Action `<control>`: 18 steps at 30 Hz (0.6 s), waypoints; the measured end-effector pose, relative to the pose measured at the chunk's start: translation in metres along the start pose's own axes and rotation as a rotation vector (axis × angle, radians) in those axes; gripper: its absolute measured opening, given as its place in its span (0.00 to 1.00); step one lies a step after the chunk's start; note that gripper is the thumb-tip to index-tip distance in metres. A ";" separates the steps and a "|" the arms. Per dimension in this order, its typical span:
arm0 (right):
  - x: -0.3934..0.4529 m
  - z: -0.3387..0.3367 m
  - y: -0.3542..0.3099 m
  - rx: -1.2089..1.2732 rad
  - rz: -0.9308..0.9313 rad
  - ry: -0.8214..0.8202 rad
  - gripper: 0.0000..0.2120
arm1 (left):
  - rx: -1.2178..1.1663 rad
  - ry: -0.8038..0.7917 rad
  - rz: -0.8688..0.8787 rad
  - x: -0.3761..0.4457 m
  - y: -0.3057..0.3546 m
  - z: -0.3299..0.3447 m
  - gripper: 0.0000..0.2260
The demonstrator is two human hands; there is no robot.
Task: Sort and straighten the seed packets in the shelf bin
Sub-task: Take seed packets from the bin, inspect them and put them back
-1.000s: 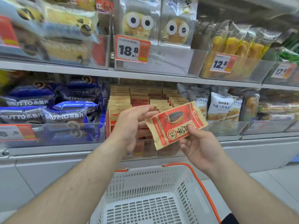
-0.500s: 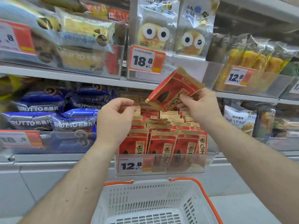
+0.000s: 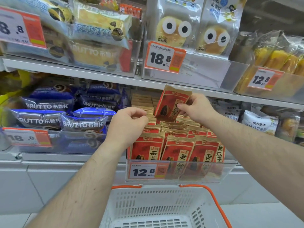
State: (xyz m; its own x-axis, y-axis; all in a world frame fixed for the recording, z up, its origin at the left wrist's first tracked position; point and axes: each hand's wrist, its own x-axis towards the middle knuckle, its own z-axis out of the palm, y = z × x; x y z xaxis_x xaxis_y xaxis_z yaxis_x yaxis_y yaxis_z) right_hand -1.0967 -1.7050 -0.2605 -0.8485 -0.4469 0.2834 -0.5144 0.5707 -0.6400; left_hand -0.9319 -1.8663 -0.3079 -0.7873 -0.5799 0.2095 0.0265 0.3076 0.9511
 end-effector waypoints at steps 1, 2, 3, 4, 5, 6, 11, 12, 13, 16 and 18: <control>0.003 0.002 0.000 -0.033 0.005 -0.019 0.07 | 0.001 -0.020 -0.007 0.001 -0.001 0.000 0.05; 0.005 0.005 0.001 -0.062 0.010 -0.040 0.07 | 0.005 -0.041 -0.011 0.001 -0.001 -0.001 0.05; 0.008 0.007 0.001 -0.087 0.015 -0.059 0.05 | 0.011 -0.061 -0.013 0.001 -0.002 -0.001 0.04; 0.010 0.009 0.001 -0.111 0.020 -0.078 0.03 | 0.013 -0.076 -0.014 0.001 -0.003 -0.001 0.04; 0.012 0.010 0.000 -0.134 0.019 -0.096 0.02 | 0.011 -0.086 -0.016 0.001 -0.003 -0.002 0.04; 0.014 0.011 0.000 -0.153 0.020 -0.113 0.05 | 0.005 -0.093 -0.018 0.000 -0.003 -0.002 0.04; 0.026 0.016 0.002 -0.278 0.012 -0.113 0.12 | -0.004 -0.100 -0.031 0.000 -0.004 -0.005 0.03; 0.027 0.019 0.002 -0.282 0.008 -0.122 0.12 | 0.000 -0.100 -0.033 0.000 -0.004 -0.005 0.04; 0.028 0.021 0.002 -0.309 -0.012 -0.134 0.11 | 0.003 -0.101 -0.034 0.000 -0.004 -0.005 0.04; 0.029 0.028 0.001 -0.488 -0.108 -0.158 0.08 | 0.011 -0.105 -0.024 0.000 -0.004 -0.005 0.03; 0.029 0.029 -0.002 -0.548 -0.113 -0.174 0.07 | 0.016 -0.103 -0.016 0.000 -0.004 -0.004 0.03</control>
State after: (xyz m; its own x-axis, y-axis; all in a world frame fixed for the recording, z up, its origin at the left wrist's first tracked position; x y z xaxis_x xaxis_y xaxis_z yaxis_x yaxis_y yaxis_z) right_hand -1.1169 -1.7394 -0.2719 -0.7758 -0.6056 0.1773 -0.6288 0.7654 -0.1369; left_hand -0.9299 -1.8705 -0.3111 -0.8470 -0.5040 0.1693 0.0047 0.3114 0.9503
